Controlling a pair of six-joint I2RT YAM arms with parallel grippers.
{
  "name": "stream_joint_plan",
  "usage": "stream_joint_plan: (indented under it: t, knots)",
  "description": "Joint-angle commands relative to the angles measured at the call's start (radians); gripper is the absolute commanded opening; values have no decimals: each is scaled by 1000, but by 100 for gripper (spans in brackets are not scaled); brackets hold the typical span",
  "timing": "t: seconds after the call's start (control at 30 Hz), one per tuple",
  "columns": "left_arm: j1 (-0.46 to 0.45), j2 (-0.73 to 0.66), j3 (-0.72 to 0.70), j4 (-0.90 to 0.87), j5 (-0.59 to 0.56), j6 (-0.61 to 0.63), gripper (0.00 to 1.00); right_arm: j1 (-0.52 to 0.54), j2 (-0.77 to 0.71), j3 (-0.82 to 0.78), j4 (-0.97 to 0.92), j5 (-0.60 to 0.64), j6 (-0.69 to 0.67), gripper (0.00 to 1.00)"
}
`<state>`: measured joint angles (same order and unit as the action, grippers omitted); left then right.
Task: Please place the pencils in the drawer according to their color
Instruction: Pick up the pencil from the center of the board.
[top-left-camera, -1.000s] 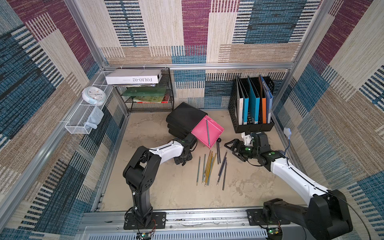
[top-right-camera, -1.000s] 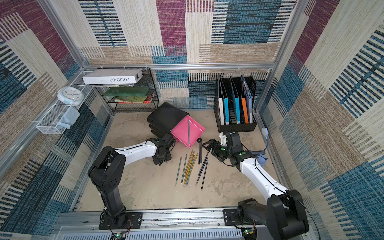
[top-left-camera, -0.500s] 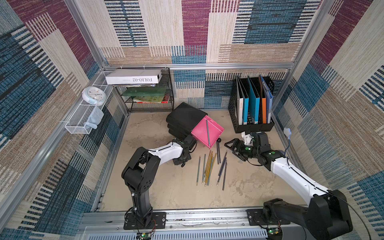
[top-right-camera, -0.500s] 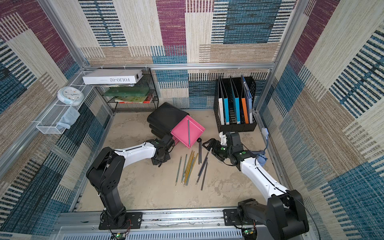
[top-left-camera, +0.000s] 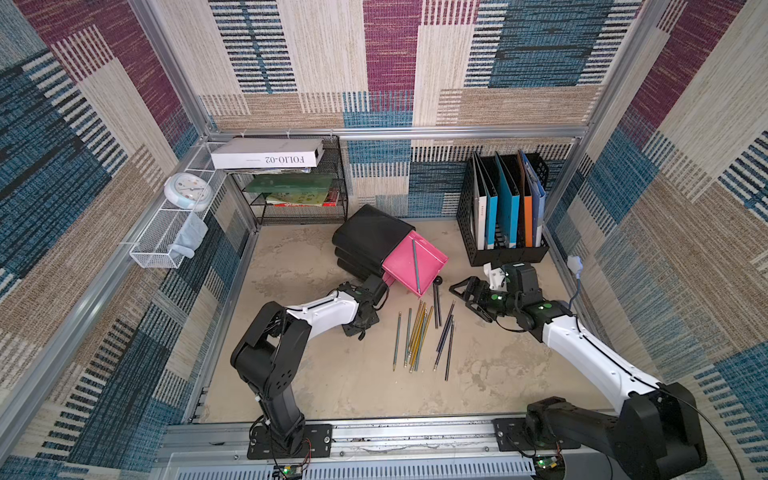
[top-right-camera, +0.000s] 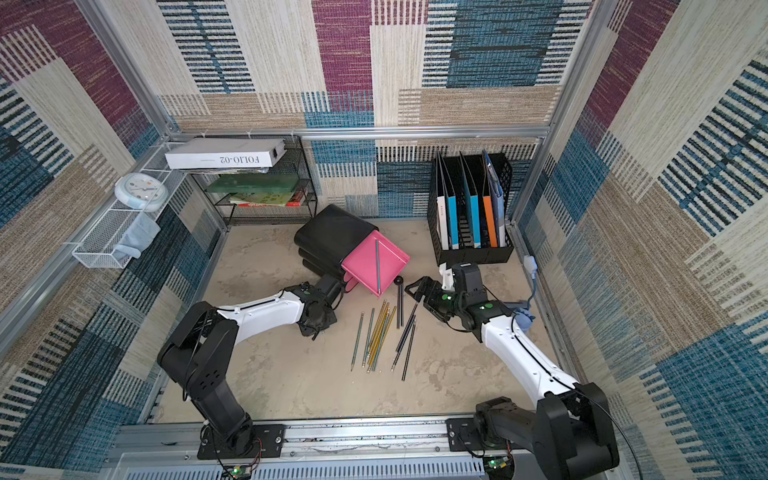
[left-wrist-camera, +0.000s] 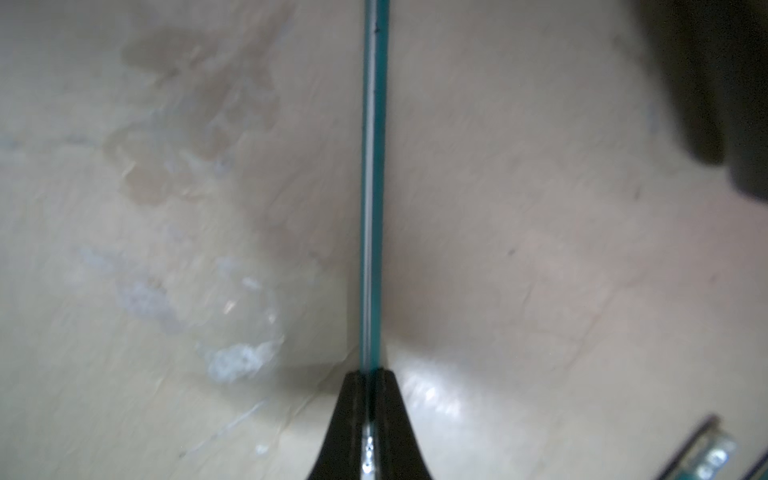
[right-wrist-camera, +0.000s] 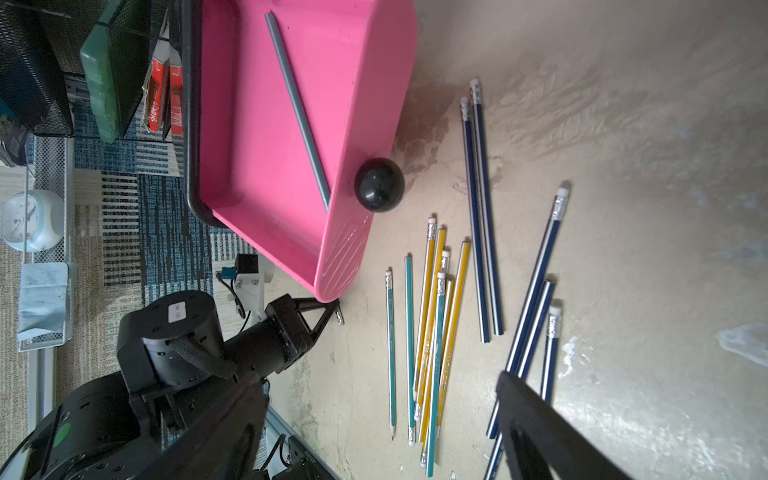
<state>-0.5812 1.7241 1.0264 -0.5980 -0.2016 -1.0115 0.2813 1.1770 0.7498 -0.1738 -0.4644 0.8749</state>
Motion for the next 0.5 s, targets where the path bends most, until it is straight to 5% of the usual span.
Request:
stream_joint_plan:
  t: [0.0,0.47]
  knots:
    - [0,-64,-17,-51,18,-11,0,1,-2,13,0,6,-9,90]
    - [-2,-320,-71,-130,-12,49,0,2,1,30,9,-3,-2,90]
